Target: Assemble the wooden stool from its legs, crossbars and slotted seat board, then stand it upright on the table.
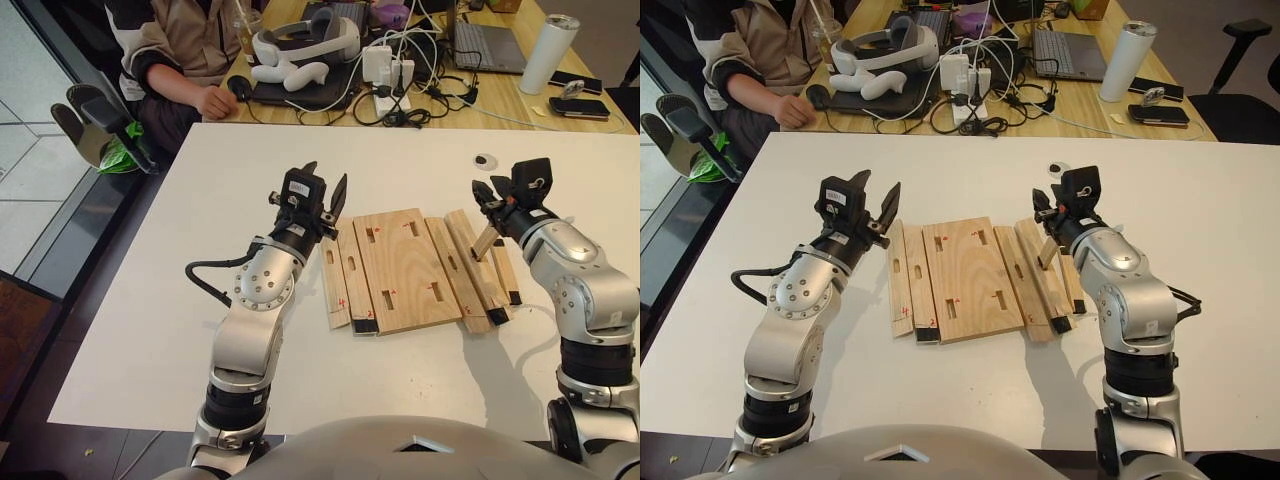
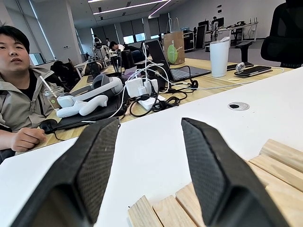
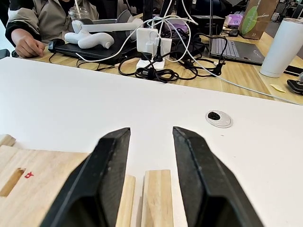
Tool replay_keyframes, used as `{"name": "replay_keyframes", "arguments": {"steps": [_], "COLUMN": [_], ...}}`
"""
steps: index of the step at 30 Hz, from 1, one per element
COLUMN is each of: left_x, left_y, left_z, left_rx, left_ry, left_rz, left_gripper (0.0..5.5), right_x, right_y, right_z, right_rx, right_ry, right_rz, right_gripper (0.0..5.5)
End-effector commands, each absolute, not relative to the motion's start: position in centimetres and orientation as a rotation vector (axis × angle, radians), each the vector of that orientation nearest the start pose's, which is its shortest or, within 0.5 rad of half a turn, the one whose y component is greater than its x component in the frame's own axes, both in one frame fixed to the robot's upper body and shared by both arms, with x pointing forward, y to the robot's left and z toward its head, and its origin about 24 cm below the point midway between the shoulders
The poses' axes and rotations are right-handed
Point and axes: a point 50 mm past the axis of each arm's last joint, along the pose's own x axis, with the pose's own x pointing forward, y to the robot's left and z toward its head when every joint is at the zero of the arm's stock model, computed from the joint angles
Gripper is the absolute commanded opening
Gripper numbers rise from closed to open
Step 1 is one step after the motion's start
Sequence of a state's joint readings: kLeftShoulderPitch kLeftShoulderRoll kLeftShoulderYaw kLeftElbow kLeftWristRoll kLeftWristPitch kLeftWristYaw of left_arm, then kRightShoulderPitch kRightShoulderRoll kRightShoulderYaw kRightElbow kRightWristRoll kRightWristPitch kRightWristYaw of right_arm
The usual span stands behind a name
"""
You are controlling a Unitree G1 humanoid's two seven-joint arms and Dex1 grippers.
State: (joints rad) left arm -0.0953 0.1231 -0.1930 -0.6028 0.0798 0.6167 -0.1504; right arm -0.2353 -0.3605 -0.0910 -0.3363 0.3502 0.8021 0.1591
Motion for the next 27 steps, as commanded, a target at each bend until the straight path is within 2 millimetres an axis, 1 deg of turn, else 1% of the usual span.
{"name": "replay_keyframes", "arguments": {"steps": [1,4,6,8,11,14,17,19,24,26,27], "left_x": [24.3,24.3,24.2,24.2,24.1,24.1,23.9,23.9,23.9,24.0,24.1], "left_y": [11.0,10.9,10.9,10.9,11.0,11.0,11.2,11.4,12.3,12.5,12.6], "left_z": [13.7,13.7,13.6,13.6,13.5,13.3,12.7,12.7,12.8,12.9,13.0], "left_rx": [0.213,0.211,0.208,0.199,0.175,0.112,-0.014,-0.072,-0.127,-0.130,-0.129], "left_ry": [-0.060,-0.059,-0.057,-0.053,-0.048,-0.030,0.011,0.012,-0.015,-0.020,-0.026], "left_rz": [-0.312,-0.313,-0.314,-0.311,-0.302,-0.280,-0.205,-0.144,0.005,0.023,0.026], "left_gripper": [2.43,2.43,2.43,2.43,2.43,2.43,2.43,2.43,2.43,2.43,2.43], "right_x": [28.1,28.2,28.3,28.5,28.7,29.1,29.3,29.2,29.0,29.1,29.2], "right_y": [-17.7,-16.6,-16.6,-16.9,-17.6,-18.2,-18.5,-18.5,-18.9,-18.9,-18.8], "right_z": [13.9,17.0,18.6,19.6,20.4,20.1,18.7,17.6,14.8,14.4,14.6], "right_rx": [0.085,0.169,0.183,0.163,0.095,0.065,0.044,0.044,0.037,0.034,0.037], "right_ry": [0.106,-0.065,-0.158,-0.213,-0.255,-0.248,-0.191,-0.155,-0.063,-0.052,-0.060], "right_rz": [0.276,0.331,0.313,0.272,0.205,0.155,0.128,0.122,0.106,0.100,0.101], "right_gripper": [1.66,1.66,1.66,1.66,1.66,1.66,1.66,1.66,1.66,1.66,1.66]}}
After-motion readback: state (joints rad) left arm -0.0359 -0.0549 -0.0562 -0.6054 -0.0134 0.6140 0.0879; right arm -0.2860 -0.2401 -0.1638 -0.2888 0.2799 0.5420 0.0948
